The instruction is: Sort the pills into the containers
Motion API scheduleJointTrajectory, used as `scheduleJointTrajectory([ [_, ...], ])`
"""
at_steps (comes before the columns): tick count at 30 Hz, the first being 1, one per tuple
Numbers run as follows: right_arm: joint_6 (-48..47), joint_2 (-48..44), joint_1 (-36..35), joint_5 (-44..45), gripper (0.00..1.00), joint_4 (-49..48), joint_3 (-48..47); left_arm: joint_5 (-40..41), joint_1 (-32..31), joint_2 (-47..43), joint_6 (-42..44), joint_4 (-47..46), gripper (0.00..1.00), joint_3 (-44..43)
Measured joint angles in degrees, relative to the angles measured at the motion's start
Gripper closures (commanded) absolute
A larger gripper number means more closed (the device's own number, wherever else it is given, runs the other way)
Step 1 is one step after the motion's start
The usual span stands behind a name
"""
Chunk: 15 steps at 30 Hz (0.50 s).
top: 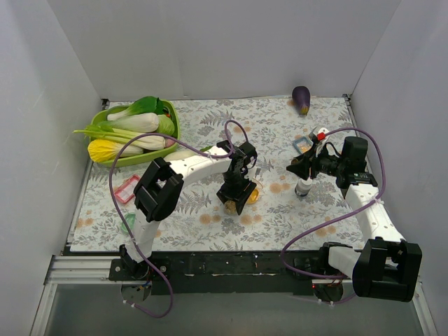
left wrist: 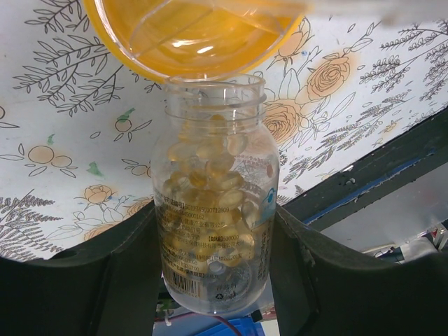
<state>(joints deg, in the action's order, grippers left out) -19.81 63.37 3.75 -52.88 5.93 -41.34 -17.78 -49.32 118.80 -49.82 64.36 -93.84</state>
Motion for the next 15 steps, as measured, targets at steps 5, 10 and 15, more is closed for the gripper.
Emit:
scheduleJointTrajectory([
  [5, 0.0, 0.0, 0.0, 0.0, 0.99, 0.0, 0.0, 0.0, 0.0, 0.0, -0.1, 0.0, 1.0, -0.1],
  [10, 0.0, 0.0, 0.0, 0.0, 0.99, 0.0, 0.0, 0.0, 0.0, 0.0, -0.2, 0.1, 1.0, -0.9],
  [15, -0.1, 0.0, 0.0, 0.0, 0.99, 0.0, 0.0, 0.0, 0.0, 0.0, -0.2, 0.1, 1.0, -0.9],
])
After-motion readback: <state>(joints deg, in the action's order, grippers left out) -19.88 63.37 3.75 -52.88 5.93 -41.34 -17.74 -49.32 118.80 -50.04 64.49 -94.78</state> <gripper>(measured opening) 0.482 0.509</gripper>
